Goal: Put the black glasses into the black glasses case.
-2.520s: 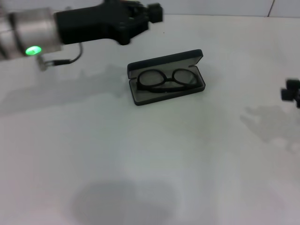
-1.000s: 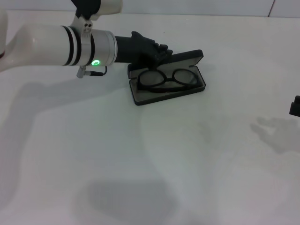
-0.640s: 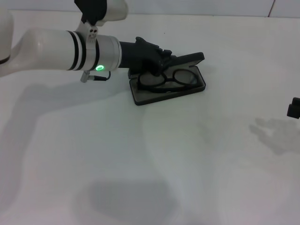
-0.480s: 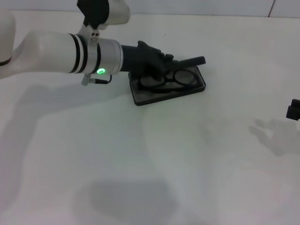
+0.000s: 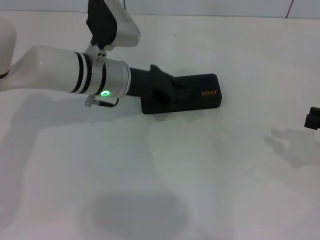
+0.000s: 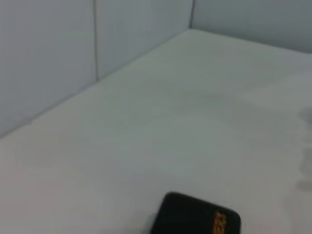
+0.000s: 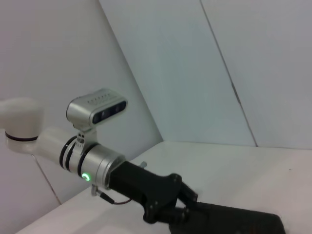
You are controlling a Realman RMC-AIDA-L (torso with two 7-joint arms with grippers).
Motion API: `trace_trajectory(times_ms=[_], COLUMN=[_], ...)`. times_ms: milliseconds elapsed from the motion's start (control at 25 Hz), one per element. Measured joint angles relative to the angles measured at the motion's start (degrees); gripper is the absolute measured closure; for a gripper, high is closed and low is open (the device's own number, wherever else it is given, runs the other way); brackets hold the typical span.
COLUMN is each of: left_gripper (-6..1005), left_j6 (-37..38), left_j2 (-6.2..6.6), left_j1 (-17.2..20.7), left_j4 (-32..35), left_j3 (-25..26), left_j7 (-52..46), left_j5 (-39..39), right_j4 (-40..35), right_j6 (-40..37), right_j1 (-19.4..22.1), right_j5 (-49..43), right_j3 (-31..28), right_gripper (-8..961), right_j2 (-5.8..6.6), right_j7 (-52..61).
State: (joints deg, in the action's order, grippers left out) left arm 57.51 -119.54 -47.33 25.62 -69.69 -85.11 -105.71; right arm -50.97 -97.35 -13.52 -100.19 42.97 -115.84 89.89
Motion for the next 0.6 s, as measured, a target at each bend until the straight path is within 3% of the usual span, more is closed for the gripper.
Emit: trace_trajectory(times_ms=[240,400,600], left_gripper=[798,796,792], left_j6=[2.6,10.5,26.2], left_j2=[-0.17,-0.30,0.65], left_j1=[1.1,3.8,12.4], left_j4=[0.9,6.9,19.1], left_j3=[-2.0,-2.0,-0.4], left_j7=[0.4,0.9,-0.8], left_j5=[-0.1,2.7,12.8], right_j4=[0.0,0.0,0.0], right_j6=[-0.7,-2.1,-7.7], right_j1=[0.0,0.7,-0.1], right_j5=[0.0,0.0,0.2], right_j3=[0.0,-0.4,-0.2], right_gripper=[670,668,665], right_j2=[0.00,0.01,0.04], right_j7=[0.0,-0.1,-2.9])
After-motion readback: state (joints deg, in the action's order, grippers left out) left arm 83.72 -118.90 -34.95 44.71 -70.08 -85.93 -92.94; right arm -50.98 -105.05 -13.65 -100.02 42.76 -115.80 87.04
